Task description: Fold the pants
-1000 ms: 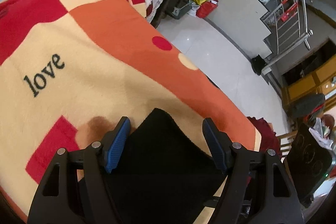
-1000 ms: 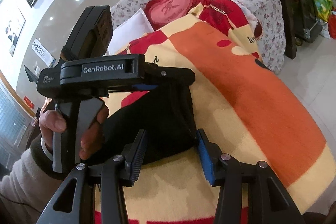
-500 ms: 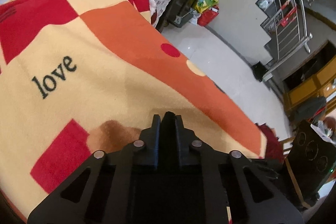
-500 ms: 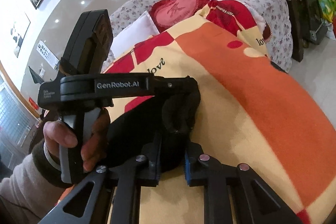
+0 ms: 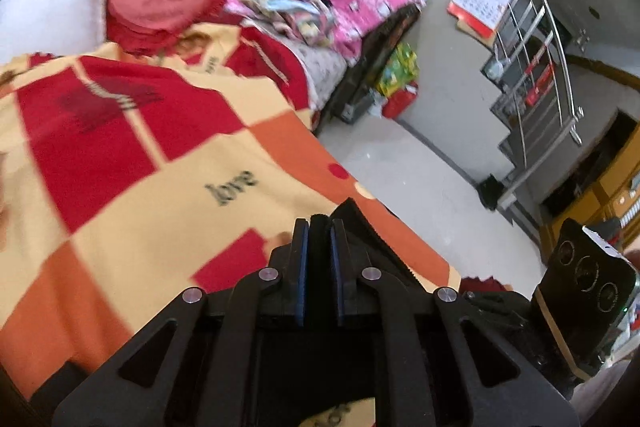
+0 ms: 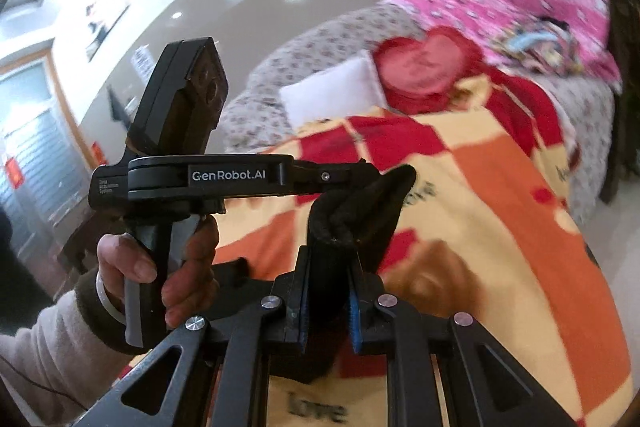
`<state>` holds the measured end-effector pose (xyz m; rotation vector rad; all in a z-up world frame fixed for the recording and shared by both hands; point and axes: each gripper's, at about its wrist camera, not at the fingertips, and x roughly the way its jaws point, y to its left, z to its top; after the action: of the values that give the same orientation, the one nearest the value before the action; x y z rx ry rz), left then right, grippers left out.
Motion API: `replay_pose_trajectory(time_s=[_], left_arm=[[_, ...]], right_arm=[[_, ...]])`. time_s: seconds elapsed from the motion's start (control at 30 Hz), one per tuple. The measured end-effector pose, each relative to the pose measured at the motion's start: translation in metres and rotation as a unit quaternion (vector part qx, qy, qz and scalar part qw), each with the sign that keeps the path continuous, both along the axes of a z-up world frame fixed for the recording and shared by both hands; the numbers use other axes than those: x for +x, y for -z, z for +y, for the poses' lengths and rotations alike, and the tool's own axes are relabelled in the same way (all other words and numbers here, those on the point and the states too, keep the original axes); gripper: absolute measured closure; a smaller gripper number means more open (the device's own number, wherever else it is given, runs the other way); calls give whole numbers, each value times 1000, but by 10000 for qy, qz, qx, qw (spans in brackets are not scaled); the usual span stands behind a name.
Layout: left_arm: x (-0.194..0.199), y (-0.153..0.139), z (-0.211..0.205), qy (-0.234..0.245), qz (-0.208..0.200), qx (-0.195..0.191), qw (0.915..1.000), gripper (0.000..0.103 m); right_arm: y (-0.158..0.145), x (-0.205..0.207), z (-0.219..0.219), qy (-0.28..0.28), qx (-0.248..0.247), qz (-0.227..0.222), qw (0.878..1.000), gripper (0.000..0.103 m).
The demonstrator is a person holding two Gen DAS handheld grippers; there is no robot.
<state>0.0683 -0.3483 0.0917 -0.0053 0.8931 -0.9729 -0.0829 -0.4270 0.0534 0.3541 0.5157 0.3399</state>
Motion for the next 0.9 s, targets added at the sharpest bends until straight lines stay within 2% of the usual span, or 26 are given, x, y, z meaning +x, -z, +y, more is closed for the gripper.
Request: replay_pose_trajectory(time_s=[0.23, 0.5, 0.67, 0.9], left_arm=[[-6, 6, 66, -486, 36, -65, 9988, 94], [-5, 44, 136, -1246, 375, 28, 9915, 94], [-4, 63, 158, -1533, 547, 41, 9867, 94], [-12, 75, 181, -1721, 406, 216, 9840, 94]], right_arm=[[-8, 9, 60, -580, -319, -82, 9978, 89], [23, 28, 110, -1135, -495, 241, 9920, 89], [42, 38, 132, -1324, -591, 442, 9884, 89], [61, 48, 151, -1529, -721, 648, 9835, 89]])
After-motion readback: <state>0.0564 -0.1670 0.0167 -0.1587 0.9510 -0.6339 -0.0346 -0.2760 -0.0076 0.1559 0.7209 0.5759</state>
